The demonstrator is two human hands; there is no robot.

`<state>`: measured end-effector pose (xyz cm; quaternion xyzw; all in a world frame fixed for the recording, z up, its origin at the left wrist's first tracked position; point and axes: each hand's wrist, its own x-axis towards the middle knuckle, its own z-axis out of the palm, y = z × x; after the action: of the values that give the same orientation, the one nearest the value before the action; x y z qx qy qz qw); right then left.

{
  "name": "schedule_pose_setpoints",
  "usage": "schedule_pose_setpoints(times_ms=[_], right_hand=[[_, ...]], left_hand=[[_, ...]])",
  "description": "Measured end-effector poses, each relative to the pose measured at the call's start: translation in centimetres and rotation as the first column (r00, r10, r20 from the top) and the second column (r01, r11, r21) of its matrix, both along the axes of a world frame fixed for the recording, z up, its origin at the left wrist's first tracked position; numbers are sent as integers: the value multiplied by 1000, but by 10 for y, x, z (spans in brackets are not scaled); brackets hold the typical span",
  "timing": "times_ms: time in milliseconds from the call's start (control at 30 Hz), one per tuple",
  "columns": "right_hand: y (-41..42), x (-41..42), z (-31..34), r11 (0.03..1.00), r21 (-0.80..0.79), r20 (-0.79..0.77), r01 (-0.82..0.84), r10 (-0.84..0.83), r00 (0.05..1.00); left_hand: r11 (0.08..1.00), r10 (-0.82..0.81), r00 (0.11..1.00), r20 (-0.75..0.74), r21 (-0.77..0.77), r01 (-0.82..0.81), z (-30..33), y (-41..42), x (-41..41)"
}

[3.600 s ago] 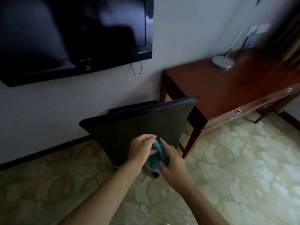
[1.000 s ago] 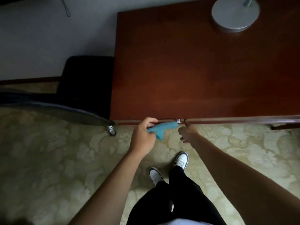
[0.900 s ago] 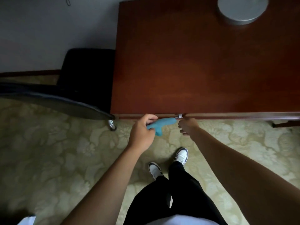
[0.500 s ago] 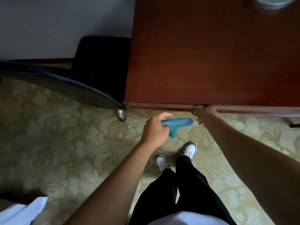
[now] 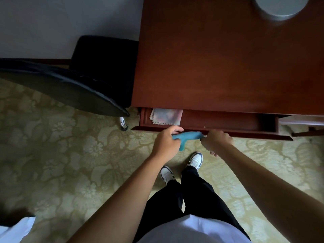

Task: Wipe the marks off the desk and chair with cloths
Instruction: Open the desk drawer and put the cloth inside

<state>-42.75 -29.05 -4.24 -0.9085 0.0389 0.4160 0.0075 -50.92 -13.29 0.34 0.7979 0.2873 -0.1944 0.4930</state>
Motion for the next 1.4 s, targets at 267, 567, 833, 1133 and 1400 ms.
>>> schedule_pose_setpoints(times_ms=[267, 567, 833, 1133, 1400], right_hand=[[1, 2, -9, 911, 346, 223, -224, 152, 963], [-4, -39, -18, 917, 281, 337, -285, 183, 924], [-15, -59, -7, 936, 235, 292, -261, 189, 938], [-46, -69, -2, 928, 318, -57, -196, 225, 973], [-55, -58, 5, 812, 566, -212, 145, -27, 977]], left_hand=[[999, 51, 997, 59, -10, -50, -2, 3, -3], [997, 75, 995, 64, -8, -75, 4, 3, -13], [1000, 26, 999, 47, 5, -27, 1, -6, -16], [996, -83, 993, -79, -26, 81, -4, -26, -20], [991, -31, 992, -124, -132, 14, -9, -33, -18]])
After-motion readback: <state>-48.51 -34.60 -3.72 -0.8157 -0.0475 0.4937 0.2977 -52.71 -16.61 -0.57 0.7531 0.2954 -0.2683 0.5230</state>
